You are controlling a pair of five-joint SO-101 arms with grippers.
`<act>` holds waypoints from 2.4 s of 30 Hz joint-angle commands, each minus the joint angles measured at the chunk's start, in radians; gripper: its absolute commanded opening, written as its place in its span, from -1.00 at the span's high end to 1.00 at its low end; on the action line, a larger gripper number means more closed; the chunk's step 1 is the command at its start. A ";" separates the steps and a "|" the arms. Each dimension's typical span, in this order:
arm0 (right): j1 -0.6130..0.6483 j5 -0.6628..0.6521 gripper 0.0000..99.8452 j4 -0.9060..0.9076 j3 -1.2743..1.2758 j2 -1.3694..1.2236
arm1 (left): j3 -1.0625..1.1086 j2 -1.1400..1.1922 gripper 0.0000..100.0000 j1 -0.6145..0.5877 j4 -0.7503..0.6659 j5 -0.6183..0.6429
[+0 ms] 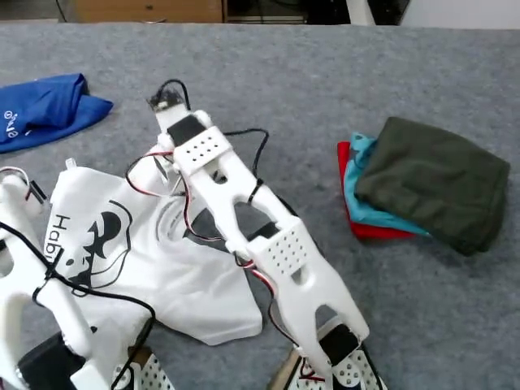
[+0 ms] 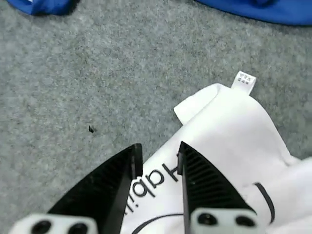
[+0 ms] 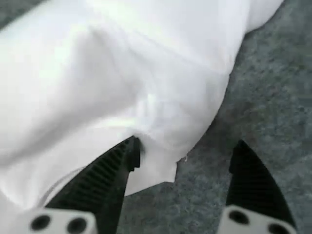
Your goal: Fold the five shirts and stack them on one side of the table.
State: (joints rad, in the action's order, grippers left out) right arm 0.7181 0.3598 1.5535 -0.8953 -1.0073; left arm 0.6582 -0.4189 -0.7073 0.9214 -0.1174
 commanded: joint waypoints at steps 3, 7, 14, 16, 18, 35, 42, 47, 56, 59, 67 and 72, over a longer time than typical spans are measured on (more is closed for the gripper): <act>-0.013 0.011 0.56 0.023 -0.001 -0.056 | 0.078 -0.021 0.73 0.011 -0.138 0.057; -0.058 0.005 0.98 0.091 -0.004 -0.054 | 0.084 -0.021 0.73 0.011 -0.150 0.057; -0.209 -0.055 0.99 0.235 -0.004 -0.035 | 0.084 -0.021 0.73 0.012 -0.150 0.063; -0.246 -0.089 0.99 0.235 0.065 0.004 | 0.083 -0.021 0.73 0.012 -0.152 0.061; -0.275 -0.127 0.99 0.235 0.163 0.065 | 0.083 -0.021 0.73 0.012 -0.152 0.060; -0.443 -0.258 0.67 0.112 0.955 0.542 | 0.083 -0.021 0.73 0.094 -0.152 0.061; -0.460 -0.339 0.37 0.187 0.958 0.727 | 0.097 -0.021 0.73 0.089 -0.212 0.100; -0.470 -0.397 0.37 0.232 0.897 0.868 | 0.203 -0.008 0.73 0.097 -0.359 0.207; -0.466 -0.399 0.37 0.230 0.734 0.903 | 0.221 0.160 0.73 0.124 -0.514 0.267; -0.470 -0.400 0.37 0.221 0.710 0.894 | 0.167 0.206 0.73 0.123 -0.465 0.267; -0.472 -0.390 0.72 0.061 0.395 0.596 | 0.117 0.251 0.73 0.107 -0.430 0.273; -0.467 -0.390 0.77 0.083 0.085 0.259 | 0.117 0.251 0.73 0.110 -0.428 0.273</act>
State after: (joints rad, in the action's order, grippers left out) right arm 0.2685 -0.0315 1.6318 -0.6145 -0.5915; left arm 0.8224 -0.1642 -0.5907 0.4887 0.1496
